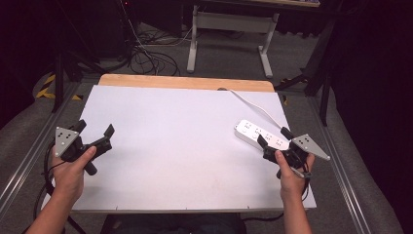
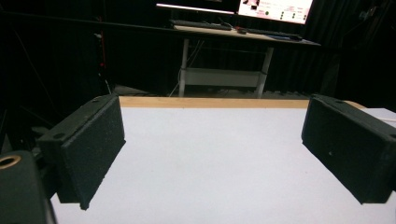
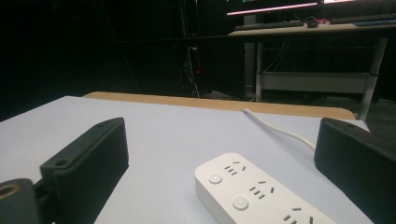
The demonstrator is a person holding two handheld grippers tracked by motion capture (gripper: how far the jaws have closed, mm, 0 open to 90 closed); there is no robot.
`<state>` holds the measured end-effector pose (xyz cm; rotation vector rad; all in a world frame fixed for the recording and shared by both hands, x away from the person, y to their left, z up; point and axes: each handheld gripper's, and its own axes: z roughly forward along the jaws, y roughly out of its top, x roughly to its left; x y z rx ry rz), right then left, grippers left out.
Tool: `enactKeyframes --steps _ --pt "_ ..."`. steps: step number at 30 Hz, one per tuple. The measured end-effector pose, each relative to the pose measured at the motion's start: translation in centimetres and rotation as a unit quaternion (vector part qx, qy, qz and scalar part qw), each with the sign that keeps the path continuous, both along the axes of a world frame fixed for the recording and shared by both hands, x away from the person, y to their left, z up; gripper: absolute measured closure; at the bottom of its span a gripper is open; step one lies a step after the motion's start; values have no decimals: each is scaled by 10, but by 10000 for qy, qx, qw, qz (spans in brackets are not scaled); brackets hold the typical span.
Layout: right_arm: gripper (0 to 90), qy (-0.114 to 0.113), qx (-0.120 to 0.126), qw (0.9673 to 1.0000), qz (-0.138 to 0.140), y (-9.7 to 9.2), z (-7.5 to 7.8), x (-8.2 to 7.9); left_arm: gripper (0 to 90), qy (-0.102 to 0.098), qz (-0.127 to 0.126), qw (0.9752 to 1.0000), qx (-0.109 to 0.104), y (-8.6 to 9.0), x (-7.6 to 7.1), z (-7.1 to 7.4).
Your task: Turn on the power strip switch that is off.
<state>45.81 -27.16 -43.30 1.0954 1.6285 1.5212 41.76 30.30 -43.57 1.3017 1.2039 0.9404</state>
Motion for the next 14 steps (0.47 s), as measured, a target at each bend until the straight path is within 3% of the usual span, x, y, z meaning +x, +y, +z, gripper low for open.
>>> enactKeyframes --steps 14 --pt "38 -1 -31 10000 7 1 0 1 65 15 0 10000 3 1 0 0"
